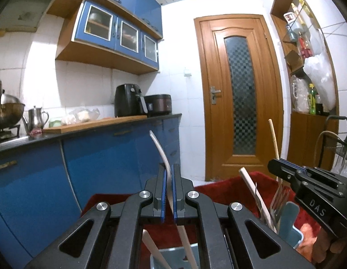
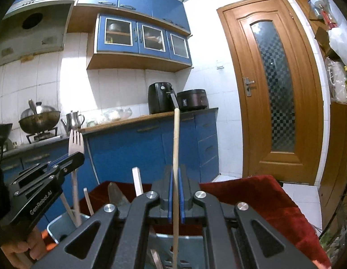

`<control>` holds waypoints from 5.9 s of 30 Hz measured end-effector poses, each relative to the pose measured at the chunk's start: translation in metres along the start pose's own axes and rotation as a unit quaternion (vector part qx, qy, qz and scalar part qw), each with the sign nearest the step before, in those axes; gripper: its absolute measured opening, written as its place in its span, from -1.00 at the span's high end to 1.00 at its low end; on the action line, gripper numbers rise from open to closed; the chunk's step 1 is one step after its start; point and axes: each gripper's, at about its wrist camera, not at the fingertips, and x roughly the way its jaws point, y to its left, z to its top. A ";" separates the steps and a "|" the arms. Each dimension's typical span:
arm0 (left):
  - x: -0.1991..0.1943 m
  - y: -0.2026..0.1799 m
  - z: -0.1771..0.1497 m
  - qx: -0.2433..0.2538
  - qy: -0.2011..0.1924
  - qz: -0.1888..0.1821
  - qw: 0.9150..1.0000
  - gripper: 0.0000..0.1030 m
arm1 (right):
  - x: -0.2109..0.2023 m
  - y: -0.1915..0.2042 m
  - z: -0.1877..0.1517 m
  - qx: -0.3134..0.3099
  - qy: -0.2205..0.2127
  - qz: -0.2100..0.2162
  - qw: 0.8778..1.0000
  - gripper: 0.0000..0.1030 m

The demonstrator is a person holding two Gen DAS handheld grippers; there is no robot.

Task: Organize utensils
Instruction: 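Lower both utensils into the caddy and open both tools, then move the left tool down to the wooden stick beside the caddy, then grasp the wooden stick with the left tool and lift it, then carry the wooden stick upright over the blue caddy with the left tool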

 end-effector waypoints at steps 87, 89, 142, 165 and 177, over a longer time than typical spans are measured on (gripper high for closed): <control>-0.027 -0.034 -0.116 0.100 0.376 -0.212 0.896 0.63 | -0.140 -0.035 -0.060 0.135 0.130 0.017 0.982 0.45; -0.029 -0.037 -0.116 0.106 0.379 -0.208 0.895 0.68 | -0.140 -0.035 -0.061 0.136 0.131 0.018 0.982 0.45; -0.063 -0.061 -0.078 -0.035 0.375 -0.253 0.891 0.93 | -0.163 -0.042 -0.069 0.156 0.120 0.033 0.980 0.45; -0.128 -0.003 -0.043 -0.132 0.167 -0.191 0.958 0.92 | -0.158 -0.033 -0.070 0.152 0.128 0.041 0.979 0.45; -0.078 -0.004 -0.079 -0.142 0.230 -0.141 0.953 0.92 | -0.157 -0.028 -0.073 0.146 0.131 0.041 0.980 0.45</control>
